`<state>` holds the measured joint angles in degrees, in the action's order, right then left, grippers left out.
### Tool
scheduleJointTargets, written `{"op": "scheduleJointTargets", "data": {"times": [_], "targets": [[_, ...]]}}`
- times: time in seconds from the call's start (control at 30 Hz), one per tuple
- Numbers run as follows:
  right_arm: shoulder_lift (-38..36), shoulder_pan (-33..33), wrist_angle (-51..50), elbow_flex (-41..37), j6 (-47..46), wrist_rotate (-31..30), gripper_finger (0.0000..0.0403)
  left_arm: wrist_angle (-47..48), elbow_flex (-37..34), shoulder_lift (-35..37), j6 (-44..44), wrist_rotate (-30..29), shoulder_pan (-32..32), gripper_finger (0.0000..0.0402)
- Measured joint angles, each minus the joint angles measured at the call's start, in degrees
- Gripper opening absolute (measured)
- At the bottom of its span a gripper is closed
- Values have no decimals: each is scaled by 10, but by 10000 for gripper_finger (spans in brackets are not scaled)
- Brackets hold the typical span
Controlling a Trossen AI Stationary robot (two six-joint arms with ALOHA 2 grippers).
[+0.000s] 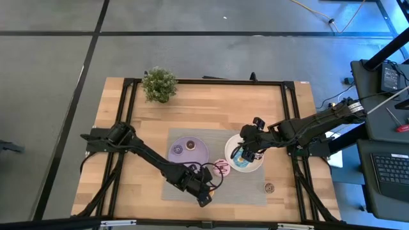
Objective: Pick & Place donuts
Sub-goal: Put the small orange donut on the purple plate
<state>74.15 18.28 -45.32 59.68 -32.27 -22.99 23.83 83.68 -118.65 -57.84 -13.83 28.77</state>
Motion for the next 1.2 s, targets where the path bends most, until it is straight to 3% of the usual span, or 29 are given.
{"op": "scheduleJointTargets", "data": {"times": [0.97,1.2], "targets": [[0,0,0,0,-2,0,197,-28,1,-40,-31,30,-1,101],[0,0,0,0,-2,1,197,-31,1,-40,-38,43,-4,71]]}}
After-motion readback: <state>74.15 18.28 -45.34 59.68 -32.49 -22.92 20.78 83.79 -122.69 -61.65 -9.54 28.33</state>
